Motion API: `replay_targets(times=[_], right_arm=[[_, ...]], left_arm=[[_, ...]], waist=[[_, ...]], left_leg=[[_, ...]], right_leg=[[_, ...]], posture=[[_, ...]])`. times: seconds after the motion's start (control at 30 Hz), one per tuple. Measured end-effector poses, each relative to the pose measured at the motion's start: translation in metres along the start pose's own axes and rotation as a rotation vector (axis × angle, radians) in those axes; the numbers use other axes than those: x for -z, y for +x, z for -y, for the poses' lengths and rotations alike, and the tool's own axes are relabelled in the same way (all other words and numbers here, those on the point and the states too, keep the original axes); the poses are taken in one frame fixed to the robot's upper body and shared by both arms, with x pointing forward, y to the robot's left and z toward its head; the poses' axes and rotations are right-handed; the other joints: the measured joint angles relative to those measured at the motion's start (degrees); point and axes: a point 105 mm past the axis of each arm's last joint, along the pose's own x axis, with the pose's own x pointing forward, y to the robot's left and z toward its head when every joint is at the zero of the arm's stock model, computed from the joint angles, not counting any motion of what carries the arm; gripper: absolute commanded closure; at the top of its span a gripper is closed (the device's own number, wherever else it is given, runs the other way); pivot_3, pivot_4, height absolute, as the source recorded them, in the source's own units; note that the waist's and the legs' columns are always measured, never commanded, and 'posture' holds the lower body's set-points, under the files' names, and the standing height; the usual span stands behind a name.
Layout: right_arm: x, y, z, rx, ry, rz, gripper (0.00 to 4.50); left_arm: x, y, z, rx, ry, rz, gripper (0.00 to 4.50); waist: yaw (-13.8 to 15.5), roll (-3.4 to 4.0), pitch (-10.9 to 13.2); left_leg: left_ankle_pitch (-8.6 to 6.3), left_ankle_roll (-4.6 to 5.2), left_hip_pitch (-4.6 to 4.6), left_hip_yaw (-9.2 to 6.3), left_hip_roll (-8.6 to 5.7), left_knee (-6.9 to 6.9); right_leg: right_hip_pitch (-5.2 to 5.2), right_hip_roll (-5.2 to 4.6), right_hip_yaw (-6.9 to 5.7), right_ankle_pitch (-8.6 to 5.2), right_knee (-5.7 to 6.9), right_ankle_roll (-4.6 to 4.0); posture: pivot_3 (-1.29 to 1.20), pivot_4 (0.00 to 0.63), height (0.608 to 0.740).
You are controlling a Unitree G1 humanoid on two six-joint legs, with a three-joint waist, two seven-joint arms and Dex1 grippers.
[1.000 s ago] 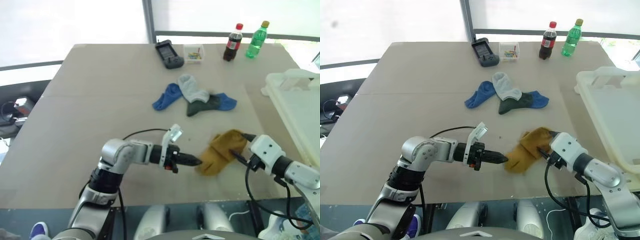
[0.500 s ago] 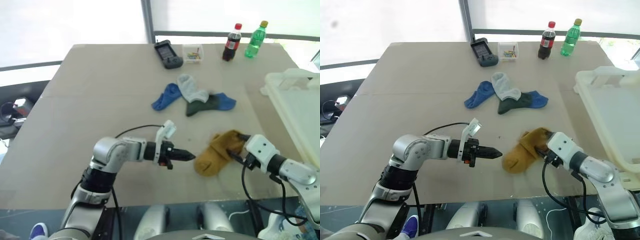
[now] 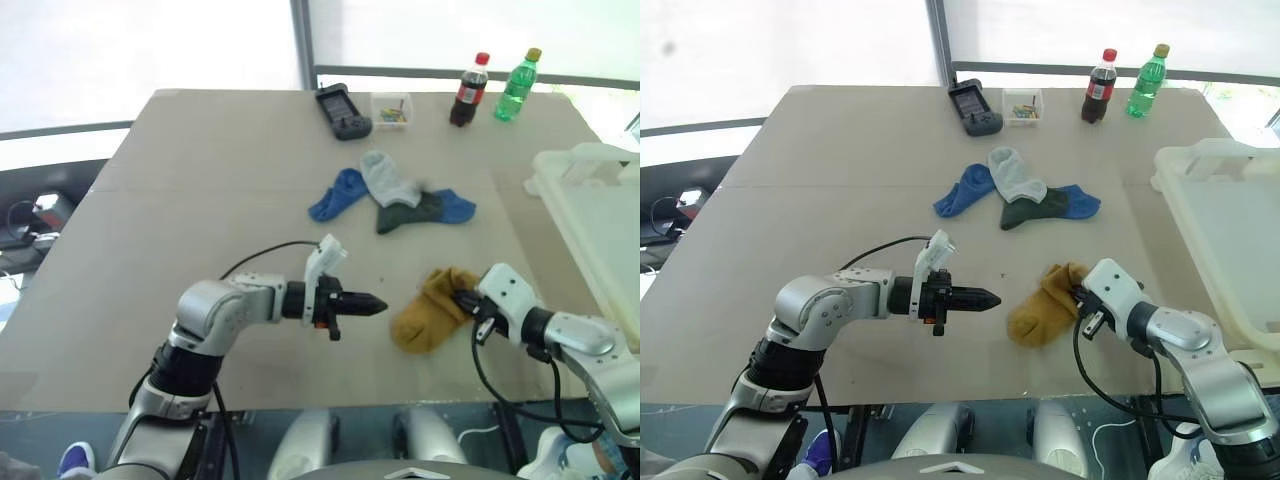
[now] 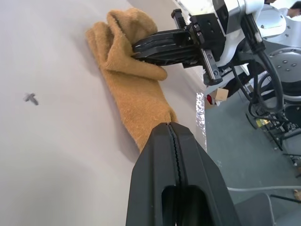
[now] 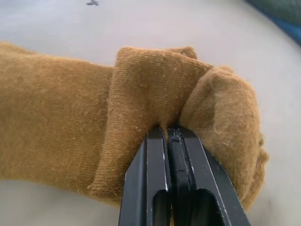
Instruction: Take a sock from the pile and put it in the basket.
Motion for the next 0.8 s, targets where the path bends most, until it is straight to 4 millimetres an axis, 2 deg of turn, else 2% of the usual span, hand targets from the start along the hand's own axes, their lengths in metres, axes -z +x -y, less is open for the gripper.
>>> replay_targets(times=[0.13, 0.27, 0.37, 0.4, 0.43, 0.47, 0.57, 0.6, 0.63, 0.7, 0.77, 0.8], right_arm=[[0.001, -0.001, 0.0, 0.06, 0.126, -0.01, 4.43], [-0.001, -0.001, -0.005, 0.211, 0.413, -0.034, 4.43], [-0.003, -0.003, -0.008, 0.242, 0.447, -0.051, 4.43], [-0.005, -0.003, -0.009, 0.254, 0.461, -0.051, 4.5], [-0.005, -0.003, -0.01, 0.256, 0.465, -0.051, 4.5], [-0.005, -0.004, -0.011, 0.26, 0.473, -0.051, 4.5], [-0.008, -0.006, -0.011, 0.257, 0.467, -0.035, 4.5], [-0.011, -0.008, -0.011, 0.252, 0.453, -0.018, 3.85], [-0.012, -0.009, -0.01, 0.243, 0.442, -0.008, 3.53], [-0.017, -0.013, -0.01, 0.22, 0.413, 0.015, 2.66], [-0.022, -0.015, -0.013, 0.192, 0.401, 0.045, 2.1], [-0.027, -0.016, -0.015, 0.173, 0.389, 0.071, 2.1]], left_arm=[[0.0, 0.0, -0.001, -0.011, -0.002, -0.001, 4.5], [0.003, 0.008, -0.001, -0.02, -0.046, -0.011, 4.5], [0.005, 0.012, 0.0, -0.011, -0.075, -0.018, 4.5], [0.006, 0.013, 0.0, -0.008, -0.081, -0.022, 3.92], [0.006, 0.013, 0.0, -0.008, -0.083, -0.023, 3.72], [0.006, 0.014, -0.001, -0.013, -0.085, -0.026, 3.19], [0.005, 0.016, -0.007, -0.045, -0.08, -0.023, 2.05], [0.004, 0.017, -0.009, -0.066, -0.07, -0.023, 1.53], [0.004, 0.016, -0.011, -0.079, -0.064, -0.023, 1.05], [0.003, 0.015, -0.013, -0.096, -0.05, -0.022, 0.9], [0.002, 0.012, -0.014, -0.107, -0.025, -0.02, 0.9], [0.003, 0.01, -0.014, -0.108, -0.018, -0.023, 0.9]], waist=[[0.38, -0.08, -0.05], [0.33, -0.08, -0.22], [0.32, -0.05, -0.24], [0.3, -0.05, -0.24], [0.26, -0.04, -0.24], [0.24, -0.03, -0.24], [0.26, -0.01, -0.23], [0.24, 0.01, -0.21], [0.12, 0.04, -0.2], [0.02, 0.09, -0.17], [-0.17, 0.11, -0.15], [-0.29, 0.14, -0.14]], left_leg=[[0.0, 0.0, -0.01, -0.05, -0.02, 0.0], [0.0, -0.01, -0.02, -0.1, -0.08, -0.01], [0.0, 0.0, -0.02, -0.1, -0.09, -0.01], [0.0, -0.01, -0.02, -0.1, -0.09, -0.06], [0.0, -0.01, -0.02, -0.09, -0.09, -0.08], [0.0, -0.01, -0.02, -0.06, -0.09, -0.13], [0.0, -0.01, -0.03, -0.03, -0.09, -0.13], [0.0, -0.01, -0.05, 0.0, -0.09, -0.14], [0.0, 0.0, -0.06, 0.08, -0.09, -0.16], [0.0, -0.01, -0.06, 0.12, -0.07, -0.19], [0.01, -0.02, -0.06, 0.12, -0.02, -0.25], [0.01, -0.02, -0.06, 0.14, -0.01, -0.31]], right_leg=[[0.01, -0.04, -0.03, 0.0, 0.0, 0.0], [0.0, -0.1, -0.06, 0.0, 0.03, 0.0], [-0.01, -0.07, -0.06, 0.0, 0.03, 0.0], [-0.03, -0.03, -0.06, 0.0, 0.02, 0.0], [-0.05, 0.02, -0.06, 0.0, 0.01, 0.0], [-0.06, 0.09, -0.06, -0.01, 0.01, -0.01], [-0.06, 0.12, -0.07, -0.01, -0.01, -0.01], [-0.07, 0.12, -0.08, -0.01, -0.01, -0.01], [-0.11, 0.12, -0.07, -0.01, 0.0, -0.01], [-0.15, 0.13, -0.06, 0.0, 0.01, 0.0], [-0.2, 0.12, -0.05, -0.01, 0.01, -0.01], [-0.24, 0.11, -0.03, -0.01, 0.01, -0.01]], posture=[[0.0, 0.15, 0.74], [0.0, 0.15, 0.74], [0.0, 0.15, 0.74], [0.0, 0.15, 0.74], [0.0, 0.15, 0.74], [0.0, 0.15, 0.74], [0.0, 0.15, 0.74], [0.0, 0.15, 0.74], [0.0, 0.15, 0.74], [0.0, 0.15, 0.74], [0.0, 0.15, 0.74], [0.0, 0.15, 0.74]])
